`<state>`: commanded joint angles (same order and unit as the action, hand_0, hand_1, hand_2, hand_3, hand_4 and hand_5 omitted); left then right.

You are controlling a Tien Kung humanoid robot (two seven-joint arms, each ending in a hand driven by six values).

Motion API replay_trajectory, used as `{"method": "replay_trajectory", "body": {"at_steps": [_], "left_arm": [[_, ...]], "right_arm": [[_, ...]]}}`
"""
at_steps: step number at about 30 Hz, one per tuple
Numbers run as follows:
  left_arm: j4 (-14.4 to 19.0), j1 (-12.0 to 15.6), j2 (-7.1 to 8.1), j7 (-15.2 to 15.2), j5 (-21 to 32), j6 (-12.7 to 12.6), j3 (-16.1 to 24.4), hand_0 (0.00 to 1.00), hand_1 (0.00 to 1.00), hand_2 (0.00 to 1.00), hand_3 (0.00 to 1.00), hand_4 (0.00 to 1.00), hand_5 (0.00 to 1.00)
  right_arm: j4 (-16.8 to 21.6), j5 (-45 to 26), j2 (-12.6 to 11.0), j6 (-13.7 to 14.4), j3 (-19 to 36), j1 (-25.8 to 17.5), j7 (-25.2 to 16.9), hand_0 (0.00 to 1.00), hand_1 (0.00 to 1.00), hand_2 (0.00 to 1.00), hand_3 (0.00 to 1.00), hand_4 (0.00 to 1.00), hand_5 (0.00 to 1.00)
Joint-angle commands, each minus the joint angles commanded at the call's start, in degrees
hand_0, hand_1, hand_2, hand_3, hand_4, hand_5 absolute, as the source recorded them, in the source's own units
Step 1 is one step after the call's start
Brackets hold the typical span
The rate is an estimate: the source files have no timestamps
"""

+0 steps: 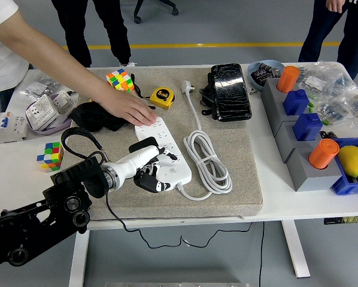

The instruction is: Put the plug near the board,insert it into the board,press the button,pull the plug out

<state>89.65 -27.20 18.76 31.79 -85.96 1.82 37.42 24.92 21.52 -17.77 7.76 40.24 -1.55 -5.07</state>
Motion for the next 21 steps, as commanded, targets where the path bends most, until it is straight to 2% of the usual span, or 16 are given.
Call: {"method": "replay_trajectory", "body": {"at_steps": [6,21], "left_arm": [[-0.42,-0.46,0.05,1.14,0.27,0.98,-0.98,0.057,0.089,0.150,0.799,0.781,0.002],[-1.52,-0.83,-0.08,1.27,1.38,1.35,-2.15,0.058,0.090,0.151,0.800,0.784,0.002]], "right_arm": [[-0.01,-0.03,-0.15,0.02,0.02,0.04,0.01,0.568,0.644,0.619,0.538,0.918,0.468],[0.01,0.02,-0.07,-0.01,-0.04,-0.04,-0.01,0.568,0.644,0.618,0.538,0.918,0.469]]}}
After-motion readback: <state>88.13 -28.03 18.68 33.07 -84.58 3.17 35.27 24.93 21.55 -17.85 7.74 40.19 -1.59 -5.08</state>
